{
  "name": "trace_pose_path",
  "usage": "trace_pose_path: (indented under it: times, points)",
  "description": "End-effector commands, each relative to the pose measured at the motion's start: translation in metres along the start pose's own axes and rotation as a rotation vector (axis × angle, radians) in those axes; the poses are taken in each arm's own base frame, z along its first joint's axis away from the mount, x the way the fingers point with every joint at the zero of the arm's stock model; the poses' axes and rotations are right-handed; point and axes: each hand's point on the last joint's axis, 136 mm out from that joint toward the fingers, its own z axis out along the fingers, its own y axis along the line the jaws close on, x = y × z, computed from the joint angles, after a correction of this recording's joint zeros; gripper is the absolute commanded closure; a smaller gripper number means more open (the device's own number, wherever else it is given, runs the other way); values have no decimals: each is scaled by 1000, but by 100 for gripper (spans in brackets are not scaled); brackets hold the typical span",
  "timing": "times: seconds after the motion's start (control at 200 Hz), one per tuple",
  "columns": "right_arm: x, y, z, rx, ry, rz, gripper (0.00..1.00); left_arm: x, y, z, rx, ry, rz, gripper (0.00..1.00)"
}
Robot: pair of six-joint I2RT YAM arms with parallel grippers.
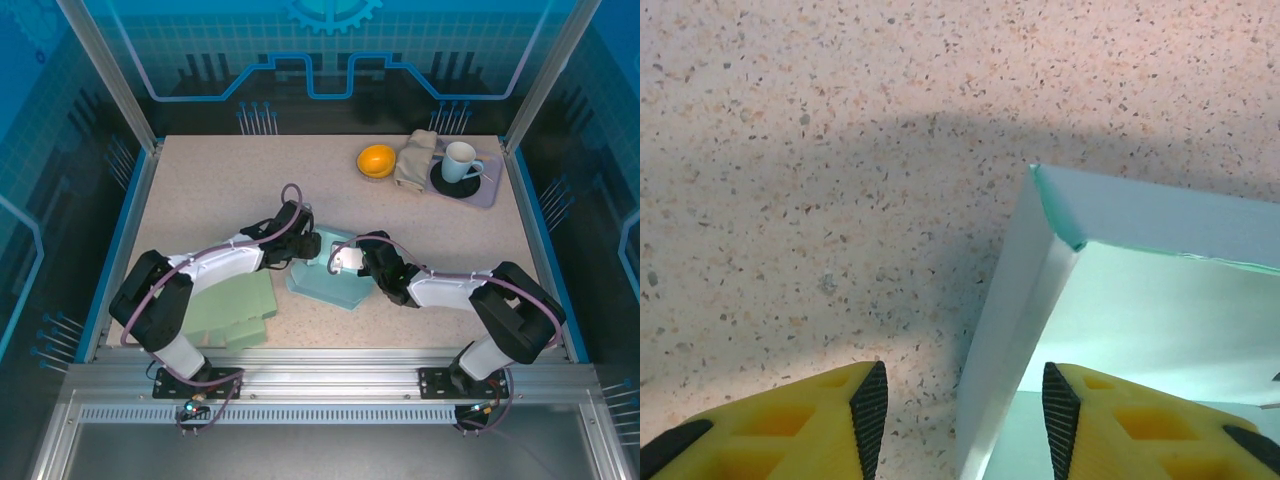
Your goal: Fold the paper box
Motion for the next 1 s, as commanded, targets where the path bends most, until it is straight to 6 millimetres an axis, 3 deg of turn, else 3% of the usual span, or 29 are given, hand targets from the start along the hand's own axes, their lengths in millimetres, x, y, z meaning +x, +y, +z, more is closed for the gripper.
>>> trace_pose_path:
  times: [0.0, 0.33, 0.53, 0.63, 0.71, 0.83, 0.995]
  points:
    - [2, 12, 0, -46, 18, -20, 100, 3, -1, 3, 27, 2, 42, 52]
    - [-14, 24, -8, -83, -71, -47, 100, 0, -2, 35, 51, -8, 98, 58]
    - [-12, 27, -9, -91, -71, -53, 100, 0, -4, 47, 78, -3, 94, 82]
    - [-10, 22, -8, -69, -48, -46, 100, 5, 22, 50, -123, 13, 102, 100]
    - [-7, 16, -6, -38, -26, -30, 100, 11, 38, 51, -228, 25, 102, 100]
    - [-9, 4, -7, -20, -30, 61, 100, 12, 40, 44, -227, -3, 89, 100]
    - [-22, -19, -24, -17, -108, 196, 78, 7, 43, 27, -243, -85, 93, 100]
